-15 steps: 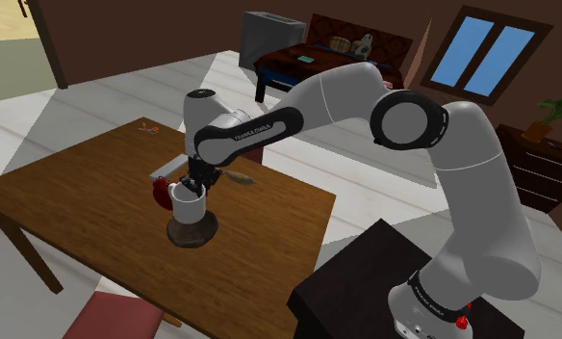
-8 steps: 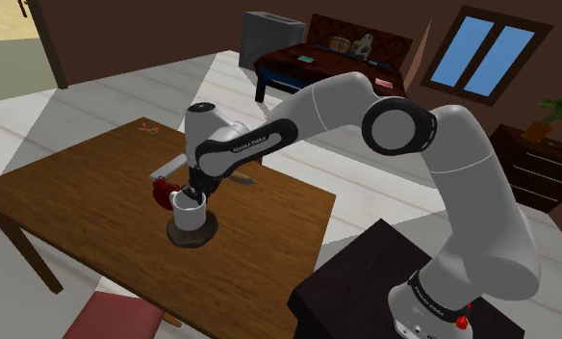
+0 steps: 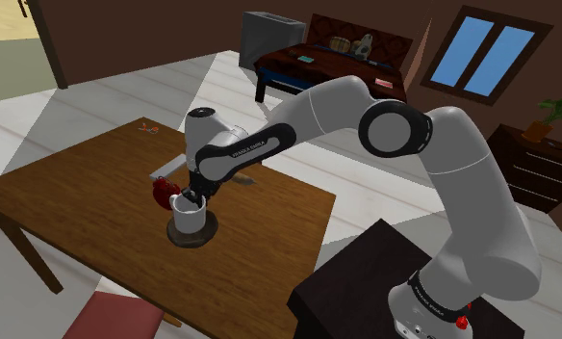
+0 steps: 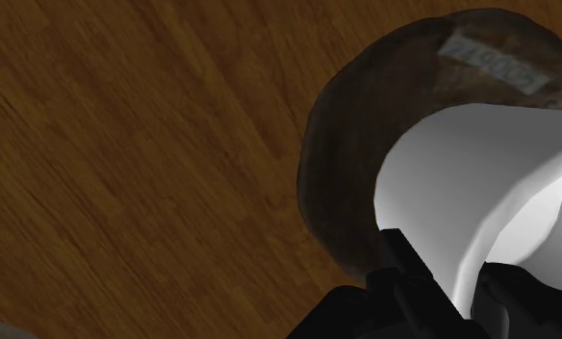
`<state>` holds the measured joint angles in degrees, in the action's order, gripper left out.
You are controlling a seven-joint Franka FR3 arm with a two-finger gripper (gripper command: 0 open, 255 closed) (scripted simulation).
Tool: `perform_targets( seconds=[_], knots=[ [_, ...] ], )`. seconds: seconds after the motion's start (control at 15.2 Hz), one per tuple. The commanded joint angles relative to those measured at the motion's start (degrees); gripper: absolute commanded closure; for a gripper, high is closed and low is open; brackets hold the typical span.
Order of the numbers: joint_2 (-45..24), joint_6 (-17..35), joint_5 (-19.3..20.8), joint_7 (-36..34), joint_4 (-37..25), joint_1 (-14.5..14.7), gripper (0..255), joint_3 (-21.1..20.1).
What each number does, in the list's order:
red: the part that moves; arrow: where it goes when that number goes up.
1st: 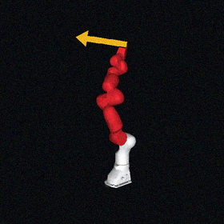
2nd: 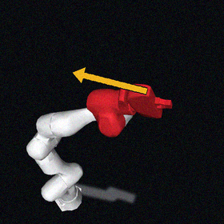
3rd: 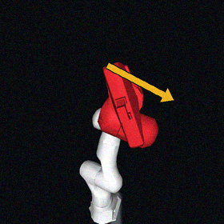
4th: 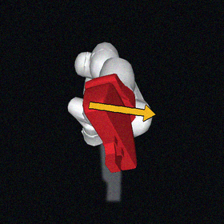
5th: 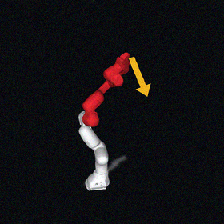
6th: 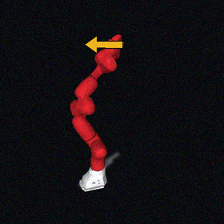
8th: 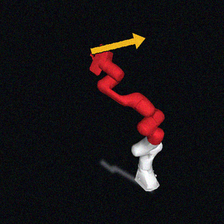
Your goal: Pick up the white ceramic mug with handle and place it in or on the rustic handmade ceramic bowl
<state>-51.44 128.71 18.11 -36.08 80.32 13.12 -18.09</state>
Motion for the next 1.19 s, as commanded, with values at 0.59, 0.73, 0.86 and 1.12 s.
perform_targets(
  seconds=[0.59,0.73,0.86,1.12],
  knots=[
    [3.8,-3.2,-0.9,0.4,0.5,-0.6,0,-0.9],
    [4.7,-4.1,-1.2,0.6,0.5,-0.7,0,-1.2],
    [4.7,-4.1,-1.2,0.6,0.5,-0.7,0,-1.2],
    [4.7,-4.1,-1.2,0.6,0.5,-0.7,0,-1.2]
  ],
)
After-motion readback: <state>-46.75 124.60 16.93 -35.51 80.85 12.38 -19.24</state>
